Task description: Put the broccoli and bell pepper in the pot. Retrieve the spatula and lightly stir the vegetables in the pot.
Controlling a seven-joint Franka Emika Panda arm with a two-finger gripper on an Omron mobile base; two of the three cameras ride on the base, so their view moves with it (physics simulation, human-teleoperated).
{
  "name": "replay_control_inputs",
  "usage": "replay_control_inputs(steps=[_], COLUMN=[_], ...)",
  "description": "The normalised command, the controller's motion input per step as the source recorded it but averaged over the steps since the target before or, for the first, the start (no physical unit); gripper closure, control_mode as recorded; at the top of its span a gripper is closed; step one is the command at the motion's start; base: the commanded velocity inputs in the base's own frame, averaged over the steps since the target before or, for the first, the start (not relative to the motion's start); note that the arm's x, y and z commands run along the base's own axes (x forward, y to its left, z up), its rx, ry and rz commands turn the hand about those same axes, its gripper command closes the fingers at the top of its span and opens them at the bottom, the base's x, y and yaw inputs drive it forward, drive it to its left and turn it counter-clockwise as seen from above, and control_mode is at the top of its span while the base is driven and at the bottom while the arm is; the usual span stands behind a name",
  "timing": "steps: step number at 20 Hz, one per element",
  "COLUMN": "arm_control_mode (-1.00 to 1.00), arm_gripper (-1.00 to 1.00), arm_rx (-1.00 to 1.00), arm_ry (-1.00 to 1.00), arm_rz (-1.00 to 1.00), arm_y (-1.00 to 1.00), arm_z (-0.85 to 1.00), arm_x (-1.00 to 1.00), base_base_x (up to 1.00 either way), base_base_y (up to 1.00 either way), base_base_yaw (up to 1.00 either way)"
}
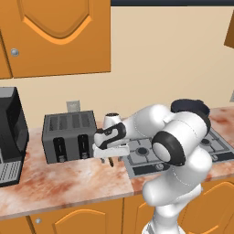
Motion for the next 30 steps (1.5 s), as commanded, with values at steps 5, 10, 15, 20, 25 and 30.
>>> replay_control_inputs(steps=[5,10,15,20,25,30], arm_control_mode=[-1.0,-1.0,-1.0,-1.0,-1.0,-1.0], arm_gripper=[1.0,1.0,1.0,1.0,1.0,1.0], arm_rx=[0.0,0.0,0.0,-0.01,-0.03,0.0], arm_ry=[0.01,0.0,0.01,0.0,0.0,-0.04], arm_rz=[0.0,0.0,0.0,0.0,0.0,0.0], arm_y=[0.0,0.0,0.0,0.0,0.0,-0.19], arm_z=[0.0,0.0,-0.03,-0.26,-0.47,0.28], arm_x=[-0.01,-0.01,-0.01,-0.03,-0.03,-0.51], base_base_x=[0.0,0.0,0.0,0.0,0.0,0.0], base_base_y=[0.0,0.0,0.0,0.0,0.0,0.0], base_base_yaw=[0.0,0.0,0.0,0.0,0.0,0.0])
